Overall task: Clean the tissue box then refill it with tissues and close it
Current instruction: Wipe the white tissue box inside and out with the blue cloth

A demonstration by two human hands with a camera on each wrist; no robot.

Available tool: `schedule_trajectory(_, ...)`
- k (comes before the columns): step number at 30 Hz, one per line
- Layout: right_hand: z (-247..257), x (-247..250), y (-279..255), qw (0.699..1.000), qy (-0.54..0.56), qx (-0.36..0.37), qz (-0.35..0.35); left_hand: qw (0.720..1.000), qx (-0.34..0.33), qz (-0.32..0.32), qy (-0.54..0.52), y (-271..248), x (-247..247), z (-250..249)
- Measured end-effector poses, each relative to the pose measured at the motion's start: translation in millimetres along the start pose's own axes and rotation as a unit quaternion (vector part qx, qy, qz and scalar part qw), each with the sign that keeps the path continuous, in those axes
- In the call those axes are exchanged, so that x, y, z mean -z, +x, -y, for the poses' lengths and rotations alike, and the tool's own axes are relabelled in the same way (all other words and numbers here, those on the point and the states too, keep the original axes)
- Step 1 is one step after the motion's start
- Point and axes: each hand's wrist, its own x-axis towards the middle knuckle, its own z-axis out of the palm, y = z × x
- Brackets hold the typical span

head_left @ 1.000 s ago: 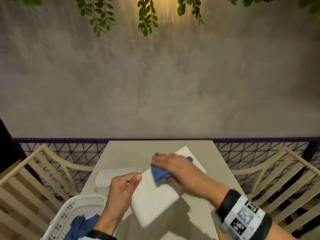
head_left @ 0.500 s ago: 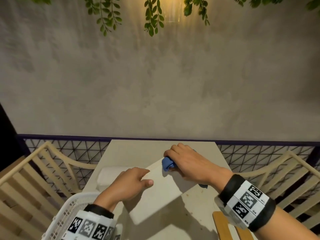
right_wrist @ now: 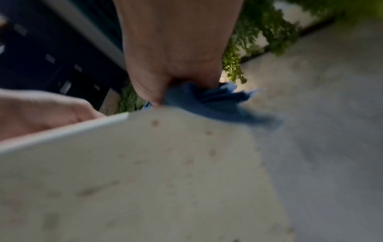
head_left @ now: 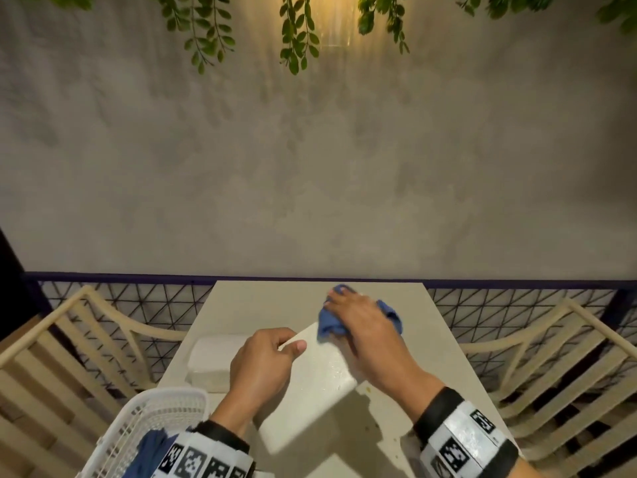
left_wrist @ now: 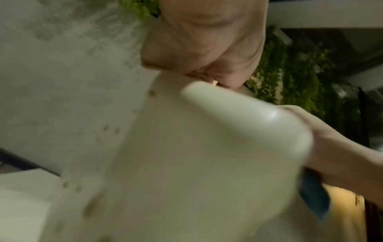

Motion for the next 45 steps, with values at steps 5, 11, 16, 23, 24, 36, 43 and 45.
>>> schedule_trajectory(5,-32,-1,-37,0.987,-0.001,0.123,0.106,1.000,0.013,-0.010,0.020,-7,6,9)
schedule_trajectory(11,-6,-24,-36,0.984,0.038,0.126,0.121,0.998,0.044,-0.037,0.010,-10,6,8)
schedule_trajectory(16,-27,-10,-22,0.996,0.067,0.051,0.034,0.999,0.034,-0.034,0.020,-13,3,6)
schedule_trajectory(23,-47,-5,-49,0.990,0.045,0.114,0.065,0.997,0.059,-0.031,-0.032,-19,3,13)
schedule_trajectory(24,-54,-3,-47,0.996,0.034,0.087,0.013,0.997,0.060,-0.035,-0.038,-19,2,12)
schedule_trajectory(36,-5,-10,-43,0.987,0.029,0.098,0.123,0.996,0.055,-0.047,-0.052,-17,-5,3)
schedule_trajectory(43,-35,16,-36,0.993,0.049,0.104,-0.010,0.996,0.029,-0.056,-0.059,-20,-4,1)
schedule_trajectory(45,-30,14,-27,0.997,0.022,0.051,-0.047,0.996,0.026,-0.065,-0.049,-19,-7,-3)
